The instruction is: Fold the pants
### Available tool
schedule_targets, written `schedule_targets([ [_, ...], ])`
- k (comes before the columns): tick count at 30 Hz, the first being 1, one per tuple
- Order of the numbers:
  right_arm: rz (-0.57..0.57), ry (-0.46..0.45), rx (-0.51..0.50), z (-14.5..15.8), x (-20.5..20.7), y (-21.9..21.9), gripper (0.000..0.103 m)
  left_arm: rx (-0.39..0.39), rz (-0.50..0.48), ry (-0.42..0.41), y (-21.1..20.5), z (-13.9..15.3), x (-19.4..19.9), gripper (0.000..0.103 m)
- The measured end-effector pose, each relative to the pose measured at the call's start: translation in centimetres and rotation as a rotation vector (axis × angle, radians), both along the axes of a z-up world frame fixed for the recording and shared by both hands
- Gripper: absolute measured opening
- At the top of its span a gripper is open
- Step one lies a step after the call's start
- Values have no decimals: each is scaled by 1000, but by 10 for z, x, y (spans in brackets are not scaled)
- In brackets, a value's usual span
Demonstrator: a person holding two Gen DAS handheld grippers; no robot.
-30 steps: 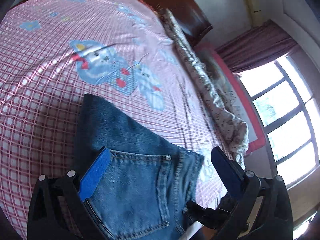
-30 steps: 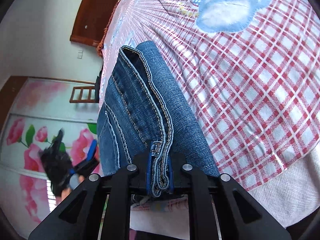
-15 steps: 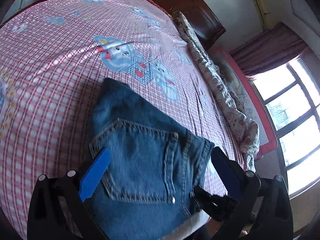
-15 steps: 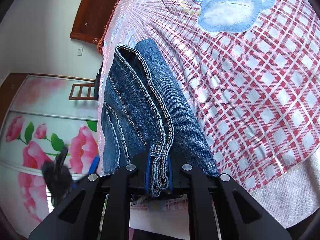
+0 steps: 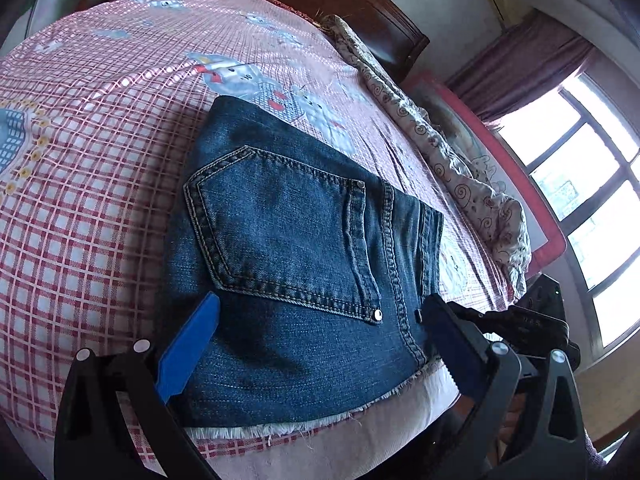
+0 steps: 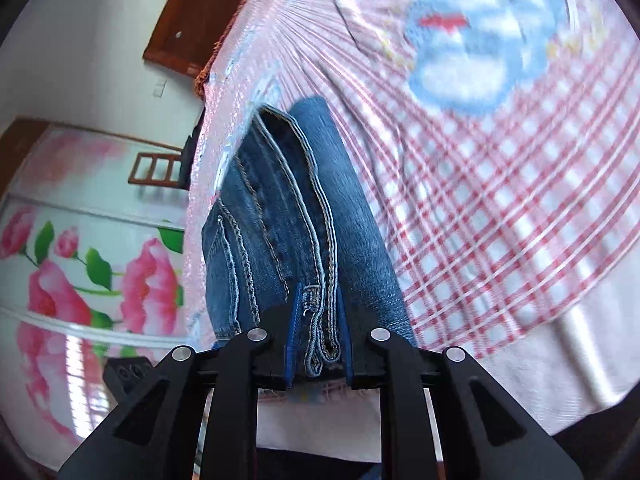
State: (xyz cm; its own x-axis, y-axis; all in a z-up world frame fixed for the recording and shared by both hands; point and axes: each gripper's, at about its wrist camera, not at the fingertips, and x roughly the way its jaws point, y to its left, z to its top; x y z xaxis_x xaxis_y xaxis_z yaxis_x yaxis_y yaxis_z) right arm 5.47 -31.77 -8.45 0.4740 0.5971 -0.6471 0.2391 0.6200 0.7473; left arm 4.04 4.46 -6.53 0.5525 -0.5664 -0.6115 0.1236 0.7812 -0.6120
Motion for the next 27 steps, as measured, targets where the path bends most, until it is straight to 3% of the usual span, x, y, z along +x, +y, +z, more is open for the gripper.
schedule_targets([
  [2,-27,-39,-28,16,-1,-13,20,-1,2,-2,0,0,-2,100],
  [4,-69,-110,-72,36,4,-27,39,14,1,-13,-2,1,-5,100],
  [6,-71,-165,-94,46,20,-32,48,24,5,-17,-3,0,-7,100],
  [10,-5,-222,-161,53,60,-15,48,24,8,-8,-5,1,-5,100],
  [14,57,-207,-245,45,85,8,48,27,3,-10,-6,1,-3,100],
  [27,192,-218,-406,30,99,39,48,30,8,-17,-6,1,-6,101],
])
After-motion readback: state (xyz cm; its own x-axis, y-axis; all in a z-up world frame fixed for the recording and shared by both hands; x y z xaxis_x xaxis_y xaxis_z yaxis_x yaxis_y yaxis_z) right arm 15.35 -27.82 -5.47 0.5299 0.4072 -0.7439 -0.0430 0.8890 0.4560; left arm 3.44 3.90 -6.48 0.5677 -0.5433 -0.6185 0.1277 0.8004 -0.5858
